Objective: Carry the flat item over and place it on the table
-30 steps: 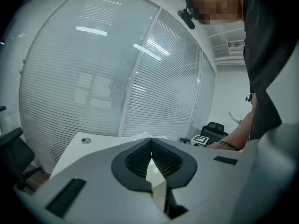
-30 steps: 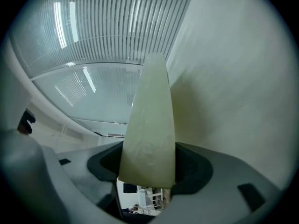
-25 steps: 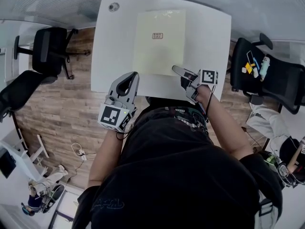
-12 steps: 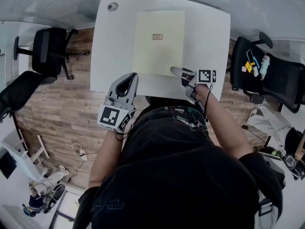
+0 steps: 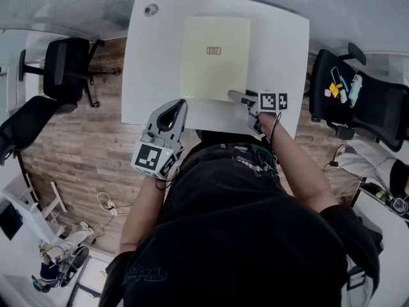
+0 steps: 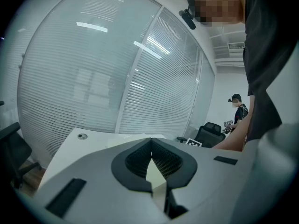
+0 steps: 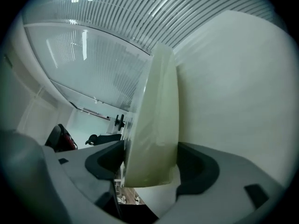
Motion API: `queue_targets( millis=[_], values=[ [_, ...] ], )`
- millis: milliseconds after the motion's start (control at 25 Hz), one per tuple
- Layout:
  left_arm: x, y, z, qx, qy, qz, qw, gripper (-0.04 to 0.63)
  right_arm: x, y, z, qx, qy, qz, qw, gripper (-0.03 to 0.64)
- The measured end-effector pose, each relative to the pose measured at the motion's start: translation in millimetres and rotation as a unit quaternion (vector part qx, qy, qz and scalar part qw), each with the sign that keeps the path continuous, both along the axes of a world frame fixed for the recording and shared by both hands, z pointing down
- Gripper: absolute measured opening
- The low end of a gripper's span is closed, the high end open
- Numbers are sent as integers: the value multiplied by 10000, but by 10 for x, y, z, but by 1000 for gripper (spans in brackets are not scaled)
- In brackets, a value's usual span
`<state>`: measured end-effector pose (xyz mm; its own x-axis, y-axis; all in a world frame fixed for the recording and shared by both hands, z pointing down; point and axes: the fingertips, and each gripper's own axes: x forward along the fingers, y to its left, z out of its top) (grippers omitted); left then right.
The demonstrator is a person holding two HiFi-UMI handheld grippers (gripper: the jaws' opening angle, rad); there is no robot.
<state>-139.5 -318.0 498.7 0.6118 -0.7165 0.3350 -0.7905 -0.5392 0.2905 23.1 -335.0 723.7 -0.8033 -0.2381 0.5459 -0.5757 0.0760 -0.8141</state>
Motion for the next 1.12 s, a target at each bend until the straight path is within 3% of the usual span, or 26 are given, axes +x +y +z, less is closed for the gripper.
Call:
queue_targets(
  millis=[240, 440, 800, 1120],
  values=[
    [116, 20, 30, -59, 8, 47, 10000, 14, 189, 0, 220, 123, 931, -330, 9950, 339],
    [63, -4, 14, -43, -5, 32, 10000, 14, 160, -90, 194, 692, 1609, -811, 9812, 337],
    [-35, 42, -106, 102, -8, 76, 9999, 14, 88, -136, 42, 1193, 2151, -807, 9659, 318],
    [-194, 259, -252, 325, -71, 94, 9994, 14, 149, -126, -267, 1881, 2505, -453, 9486, 139]
  ],
)
